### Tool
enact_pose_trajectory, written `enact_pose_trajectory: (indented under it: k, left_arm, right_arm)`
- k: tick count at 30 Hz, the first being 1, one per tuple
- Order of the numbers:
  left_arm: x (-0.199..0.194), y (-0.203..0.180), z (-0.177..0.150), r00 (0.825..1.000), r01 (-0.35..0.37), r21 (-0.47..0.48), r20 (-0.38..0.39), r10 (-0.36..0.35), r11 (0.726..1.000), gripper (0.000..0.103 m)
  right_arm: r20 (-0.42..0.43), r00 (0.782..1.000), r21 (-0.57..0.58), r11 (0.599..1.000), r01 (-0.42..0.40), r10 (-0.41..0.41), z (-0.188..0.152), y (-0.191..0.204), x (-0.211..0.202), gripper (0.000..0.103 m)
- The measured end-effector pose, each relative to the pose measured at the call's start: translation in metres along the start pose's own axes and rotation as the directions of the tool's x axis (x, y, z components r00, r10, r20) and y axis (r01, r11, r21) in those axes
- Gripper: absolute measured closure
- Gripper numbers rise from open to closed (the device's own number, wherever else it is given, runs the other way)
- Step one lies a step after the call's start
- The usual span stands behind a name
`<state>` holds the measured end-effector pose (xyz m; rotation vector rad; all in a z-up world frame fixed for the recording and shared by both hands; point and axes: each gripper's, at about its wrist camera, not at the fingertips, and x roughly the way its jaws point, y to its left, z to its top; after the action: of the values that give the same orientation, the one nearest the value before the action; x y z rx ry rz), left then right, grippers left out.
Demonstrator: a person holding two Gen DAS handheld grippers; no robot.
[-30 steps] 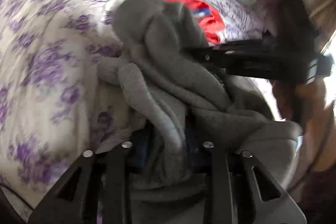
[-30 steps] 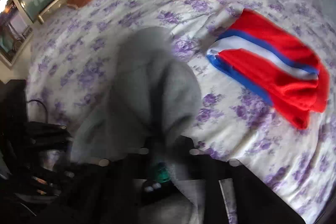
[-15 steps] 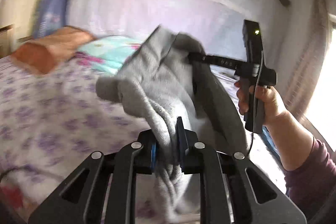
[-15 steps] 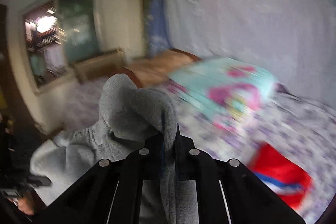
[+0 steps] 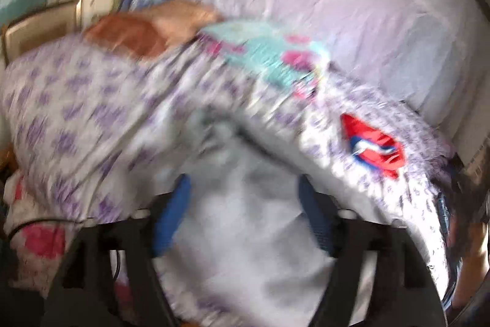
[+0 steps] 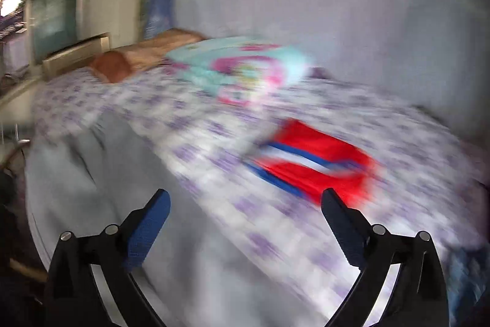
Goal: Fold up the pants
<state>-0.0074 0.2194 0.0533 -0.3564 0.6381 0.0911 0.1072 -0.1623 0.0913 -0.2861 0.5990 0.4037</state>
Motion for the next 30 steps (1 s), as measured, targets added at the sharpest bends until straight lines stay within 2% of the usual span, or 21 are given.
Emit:
enact_pose_trajectory:
  k: [3,7,10,13,15,17,19,22,25,27,28,29,30]
  left_arm:
    - [0.016,-0.038,0.005,0.997,0.074,0.073,-0.016,-0.073,0.995,0.024]
    - [0.055,-0.074,-0.004,0.983,0.14,0.096,-0.131,-0.127,0.986,0.024]
    - [0.078,-0.082,-0.009,0.979,0.13,0.069,-0.169,-0.117,0.989,0.024]
    - [0.091,-0.078,-0.014,0.978,0.104,0.037,-0.184,-0.095,0.994,0.024]
    - [0.091,-0.075,-0.02,0.978,0.084,0.032,-0.195,-0.076,0.996,0.024]
    - [0.092,-0.066,-0.026,0.978,0.058,0.027,-0.204,-0.051,0.998,0.024]
    - [0.092,-0.054,-0.029,0.976,0.032,0.017,-0.216,-0.027,0.999,0.024]
    - [0.09,-0.041,-0.025,0.976,0.01,0.0,-0.218,-0.009,1.0,0.024]
    - [0.091,-0.034,-0.014,0.979,-0.001,-0.025,-0.202,-0.004,1.0,0.024]
    - [0.095,-0.035,-0.007,0.982,-0.001,-0.028,-0.191,-0.004,1.0,0.024]
    - [0.099,-0.039,-0.001,0.984,-0.009,-0.019,-0.177,0.005,1.0,0.024]
    - [0.102,-0.041,0.001,0.985,-0.018,-0.012,-0.17,0.015,1.0,0.024]
    - [0.105,-0.042,0.005,0.986,-0.03,-0.004,-0.164,0.029,1.0,0.024]
  right_arm:
    - [-0.01,0.998,0.03,0.998,0.055,-0.055,-0.072,-0.039,-0.052,0.004]
    - [-0.059,0.989,-0.026,0.991,0.131,-0.132,-0.154,-0.055,-0.095,0.004]
    - [-0.064,0.988,-0.102,0.985,0.136,-0.143,-0.173,-0.044,-0.085,0.004]
    - [-0.066,0.993,-0.173,0.981,0.086,-0.099,-0.174,-0.03,-0.057,0.004]
    - [-0.134,0.99,-0.19,0.982,0.021,-0.047,-0.17,-0.028,-0.026,0.022]
    - [-0.238,0.971,-0.185,0.981,-0.054,0.008,-0.165,-0.026,0.002,0.068]
    - [-0.293,0.954,-0.15,0.983,-0.11,0.062,-0.16,-0.03,0.019,0.078]
    - [-0.231,0.97,-0.065,0.994,-0.085,0.068,-0.13,-0.053,0.021,0.087]
    - [-0.146,0.986,0.161,0.986,-0.051,0.075,-0.073,-0.113,0.032,0.087]
    - [-0.142,0.989,0.274,0.962,-0.006,0.046,-0.051,-0.145,0.055,0.082]
    - [-0.153,0.988,0.31,0.949,0.049,-0.001,-0.044,-0.16,0.07,0.068]
    - [-0.192,0.977,0.327,0.932,0.156,-0.096,-0.041,-0.175,0.091,0.051]
    - [-0.227,0.962,0.333,0.915,0.225,-0.154,-0.042,-0.184,0.104,0.044]
